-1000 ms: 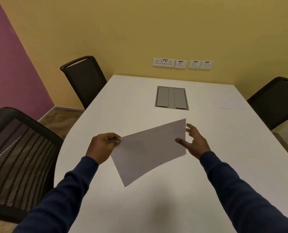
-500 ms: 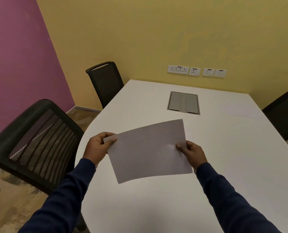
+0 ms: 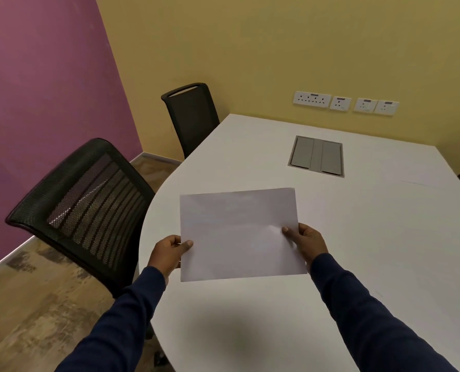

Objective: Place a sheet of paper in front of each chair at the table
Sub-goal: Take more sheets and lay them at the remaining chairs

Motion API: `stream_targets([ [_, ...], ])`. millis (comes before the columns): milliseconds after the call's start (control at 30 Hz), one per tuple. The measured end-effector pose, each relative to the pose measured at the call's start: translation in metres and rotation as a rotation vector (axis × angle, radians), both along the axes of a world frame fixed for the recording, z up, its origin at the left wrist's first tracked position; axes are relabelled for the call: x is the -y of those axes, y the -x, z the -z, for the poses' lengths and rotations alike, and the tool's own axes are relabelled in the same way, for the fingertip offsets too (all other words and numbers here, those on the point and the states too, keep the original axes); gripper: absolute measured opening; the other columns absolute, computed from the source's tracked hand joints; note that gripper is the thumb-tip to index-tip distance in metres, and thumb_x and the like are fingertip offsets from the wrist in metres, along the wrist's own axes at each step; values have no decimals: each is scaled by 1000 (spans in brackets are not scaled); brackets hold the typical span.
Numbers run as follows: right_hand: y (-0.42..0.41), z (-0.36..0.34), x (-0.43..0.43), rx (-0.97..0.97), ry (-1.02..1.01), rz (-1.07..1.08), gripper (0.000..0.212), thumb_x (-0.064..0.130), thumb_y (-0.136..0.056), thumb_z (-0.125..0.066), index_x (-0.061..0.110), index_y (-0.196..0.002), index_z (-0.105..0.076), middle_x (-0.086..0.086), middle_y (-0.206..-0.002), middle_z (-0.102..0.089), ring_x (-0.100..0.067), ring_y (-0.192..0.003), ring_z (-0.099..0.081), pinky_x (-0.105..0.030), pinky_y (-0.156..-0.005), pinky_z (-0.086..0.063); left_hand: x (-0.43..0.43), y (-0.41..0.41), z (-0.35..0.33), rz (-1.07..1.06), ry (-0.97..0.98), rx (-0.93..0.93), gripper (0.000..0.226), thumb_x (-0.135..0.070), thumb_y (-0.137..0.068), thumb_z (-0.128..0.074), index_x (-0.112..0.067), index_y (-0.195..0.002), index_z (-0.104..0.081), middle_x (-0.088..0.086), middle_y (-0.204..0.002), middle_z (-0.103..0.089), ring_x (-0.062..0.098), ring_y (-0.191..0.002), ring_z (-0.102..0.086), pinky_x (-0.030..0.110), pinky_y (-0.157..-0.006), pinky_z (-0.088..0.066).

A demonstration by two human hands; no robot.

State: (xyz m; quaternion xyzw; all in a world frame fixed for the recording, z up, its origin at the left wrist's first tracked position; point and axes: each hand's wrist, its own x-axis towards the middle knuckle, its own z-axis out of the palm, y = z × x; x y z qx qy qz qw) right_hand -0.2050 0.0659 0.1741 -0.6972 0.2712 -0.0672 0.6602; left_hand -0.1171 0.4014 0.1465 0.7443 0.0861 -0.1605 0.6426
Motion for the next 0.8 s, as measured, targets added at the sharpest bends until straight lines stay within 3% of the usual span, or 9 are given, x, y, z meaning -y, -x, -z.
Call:
stream_targets([
  [167,-50,26,-9,-79,38,-5,10,25,-88,-72,17,-93,-72,-4,-94,-74,-26,-81,-65,-41,-79,-56,-2,-42,26,-48,-58,-38,13,-10,-91,-67,2,-95,-65,14,-92,-72,27,-78,-65,39,-70,-56],
  [300,-100,55,-15,-186,135,-41,19,29,-89,-70,12,-97,-70,-8,-99,-74,-32,-91,-66,-46,-89,-55,-10,-86,52,-79,-96,-84,17,-11,-90,-67,6,-93,-63,17,-92,-69,28,-77,-61,39,-69,-51],
  [400,-138,77,-22,-280,224,-83,29,36,-90,-68,8,-95,-67,-8,-96,-72,-32,-90,-66,-41,-82,-53,-18,-120,73,-90,-127,-127,16,-12,-89,-69,-1,-81,-60,15,-84,-63,26,-76,-57,38,-68,-48],
  [533,-187,103,-33,-386,262,-118,21,36,-90,-65,16,-87,-64,-2,-92,-70,-26,-83,-63,-32,-70,-45,-28,-159,100,-89,-196,-172,21,-17,-87,-70,-12,-78,-53,9,-77,-50,24,-71,-45,35,-63,-41],
  [667,-227,128,-42,-477,264,-146,18,34,-91,-63,17,-92,-67,-2,-96,-71,-27,-91,-65,-34,-78,-48,-33,-193,127,-69,-251,-232,18,-17,-88,-70,-3,-82,-61,13,-81,-62,27,-74,-56,39,-66,-50],
  [800,-257,153,-43,-559,285,-165,23,35,-90,-64,14,-97,-69,-4,-98,-72,-30,-95,-65,-37,-87,-52,-33,-216,152,-35,-361,-261,20,-20,-88,-69,-13,-77,-54,10,-75,-53,24,-70,-49,34,-62,-46],
])
